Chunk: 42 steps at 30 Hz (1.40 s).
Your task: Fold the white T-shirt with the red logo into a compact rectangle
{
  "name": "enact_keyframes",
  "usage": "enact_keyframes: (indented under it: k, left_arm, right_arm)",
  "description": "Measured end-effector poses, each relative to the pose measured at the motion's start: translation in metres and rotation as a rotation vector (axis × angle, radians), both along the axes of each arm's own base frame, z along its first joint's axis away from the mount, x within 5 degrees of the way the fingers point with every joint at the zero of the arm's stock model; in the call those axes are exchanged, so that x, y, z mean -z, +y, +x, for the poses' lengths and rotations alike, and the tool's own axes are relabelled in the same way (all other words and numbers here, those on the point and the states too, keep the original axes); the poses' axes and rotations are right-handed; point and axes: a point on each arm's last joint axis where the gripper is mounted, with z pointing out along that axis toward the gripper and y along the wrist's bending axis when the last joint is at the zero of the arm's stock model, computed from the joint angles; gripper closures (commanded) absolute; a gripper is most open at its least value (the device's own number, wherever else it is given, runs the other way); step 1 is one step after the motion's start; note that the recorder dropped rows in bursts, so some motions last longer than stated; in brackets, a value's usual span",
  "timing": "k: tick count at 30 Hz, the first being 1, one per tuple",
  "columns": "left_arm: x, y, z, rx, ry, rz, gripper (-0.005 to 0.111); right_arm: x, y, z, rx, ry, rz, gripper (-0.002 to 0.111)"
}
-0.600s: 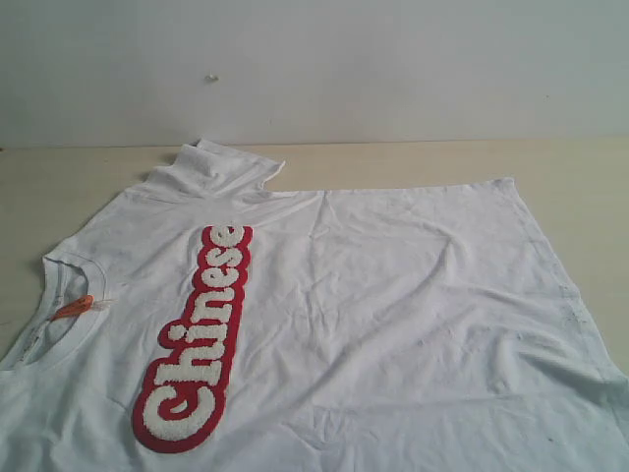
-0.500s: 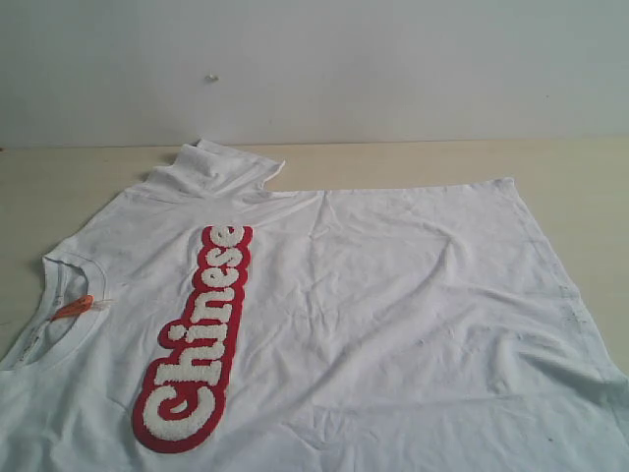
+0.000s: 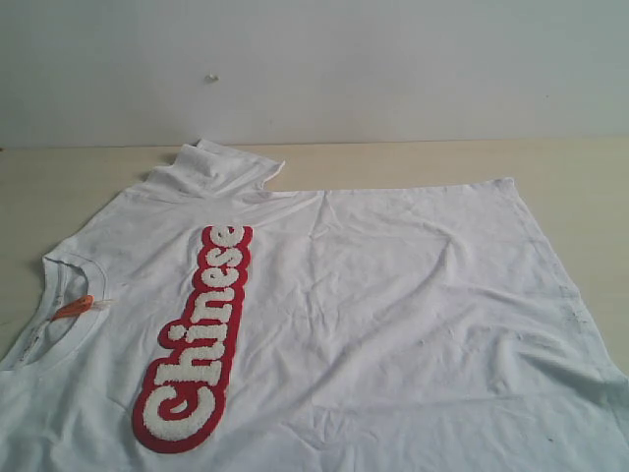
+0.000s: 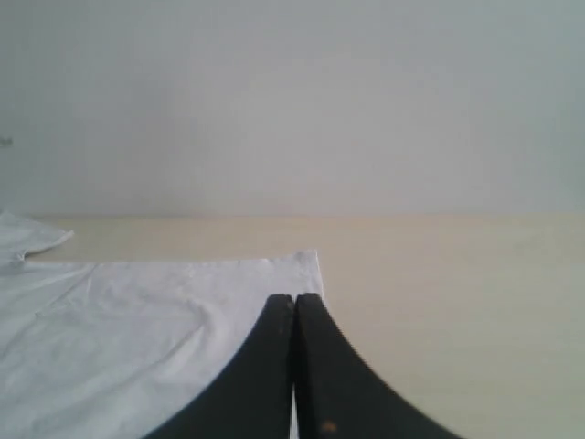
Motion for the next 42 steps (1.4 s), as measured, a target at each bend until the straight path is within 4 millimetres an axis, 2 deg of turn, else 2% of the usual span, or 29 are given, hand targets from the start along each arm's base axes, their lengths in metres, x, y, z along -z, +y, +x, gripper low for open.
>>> enact_keyframes:
  k: [2,5,9,13,19,25,30,34,39,42]
  left_arm:
    - [-0.018,-0.001,0.001,0.012,-0.204,-0.01,0.107]
    - [-0.038,-0.002,-0.002,0.027,-0.421,-0.04,0.107]
    - [-0.06,-0.003,-0.012,0.077,-0.681,-0.201,0.107]
    - [-0.081,-0.004,-0.029,0.168,-0.958,-0.331,0.107]
    - [-0.092,-0.005,-0.043,0.284,-1.133,-0.474,0.107]
    - [-0.101,-0.005,-0.045,0.291,-1.124,-0.493,0.107]
    - [-0.134,-0.004,-0.044,0.248,-0.979,-0.521,0.107]
    - [-0.165,-0.006,-0.041,0.204,-0.85,-0.425,0.107]
    - [-0.193,-0.007,-0.026,0.147,-0.728,-0.299,0.107]
    - [-0.201,-0.005,-0.004,0.106,-0.617,-0.274,0.107]
  right_arm:
    - [-0.011,0.001,0.0,-0.007,-0.122,-0.012,0.108]
    - [-0.029,0.002,-0.002,-0.017,-0.319,-0.032,0.108]
    - [-0.055,0.004,-0.013,-0.036,-0.633,-0.055,0.108]
    - [-0.073,0.006,-0.027,-0.083,-0.884,0.011,0.108]
    - [-0.084,0.008,-0.042,-0.186,-1.098,0.152,0.108]
    - [-0.091,0.008,-0.046,-0.213,-1.137,0.219,0.108]
    - [-0.118,0.008,-0.047,-0.217,-1.039,0.263,0.108]
    - [-0.14,0.011,-0.05,-0.198,-0.916,0.22,0.108]
    - [-0.161,0.011,-0.058,-0.144,-0.811,0.148,0.108]
    - [-0.173,0.009,-0.053,-0.107,-0.738,0.134,0.108]
